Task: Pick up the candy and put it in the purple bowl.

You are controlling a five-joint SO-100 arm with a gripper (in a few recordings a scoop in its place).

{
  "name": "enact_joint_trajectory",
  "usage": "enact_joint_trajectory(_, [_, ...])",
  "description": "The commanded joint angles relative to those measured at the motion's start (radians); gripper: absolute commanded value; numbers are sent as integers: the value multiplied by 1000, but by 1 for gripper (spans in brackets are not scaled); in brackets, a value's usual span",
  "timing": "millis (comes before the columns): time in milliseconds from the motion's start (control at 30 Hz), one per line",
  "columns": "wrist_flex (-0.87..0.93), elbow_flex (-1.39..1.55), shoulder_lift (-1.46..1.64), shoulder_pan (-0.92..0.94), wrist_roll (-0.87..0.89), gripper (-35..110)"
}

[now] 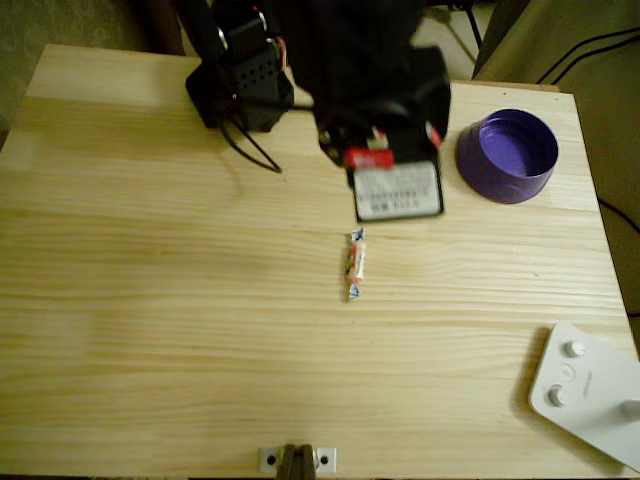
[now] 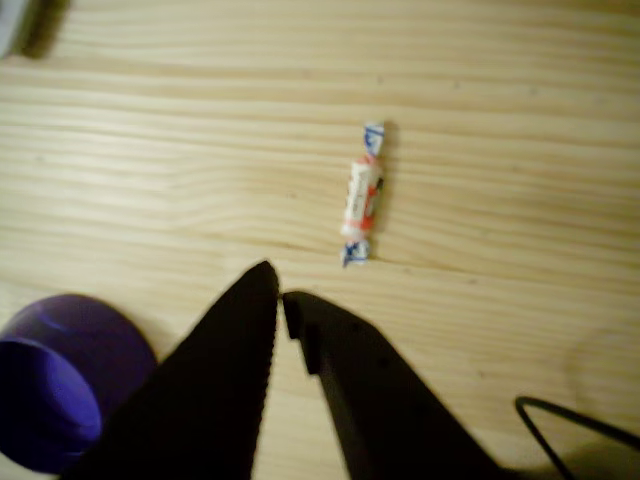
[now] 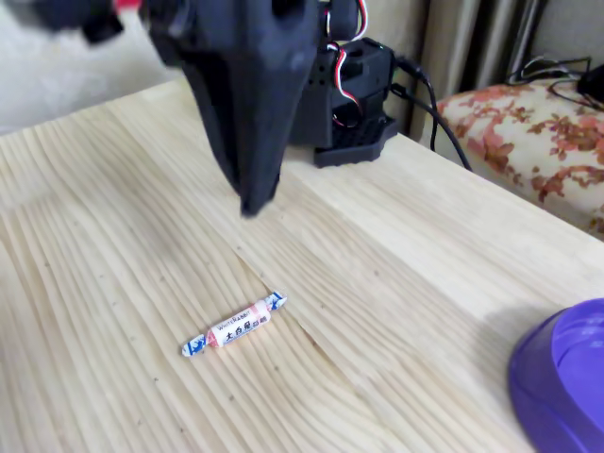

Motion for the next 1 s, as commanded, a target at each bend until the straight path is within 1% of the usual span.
enact_joint_trajectory(0, [-5,-107,-32,-31,35,0])
enact_joint_trajectory(267, [-5,-110,-178,-37,46,0])
enact_joint_trajectory(333, [-5,-114,-195,-37,44,30])
enact_joint_trajectory(367, [-5,-114,-199,-37,44,41])
enact_joint_trajectory(400, [-5,-117,-201,-37,44,43])
enact_joint_trajectory(567, [-12,-127,-193,-40,58,43])
enact_joint_trajectory(667, [-69,-127,-212,-44,83,43])
enact_joint_trajectory(767, [-117,-138,-265,-52,92,42])
enact_joint_trajectory(967, [-120,-206,-391,-69,124,42])
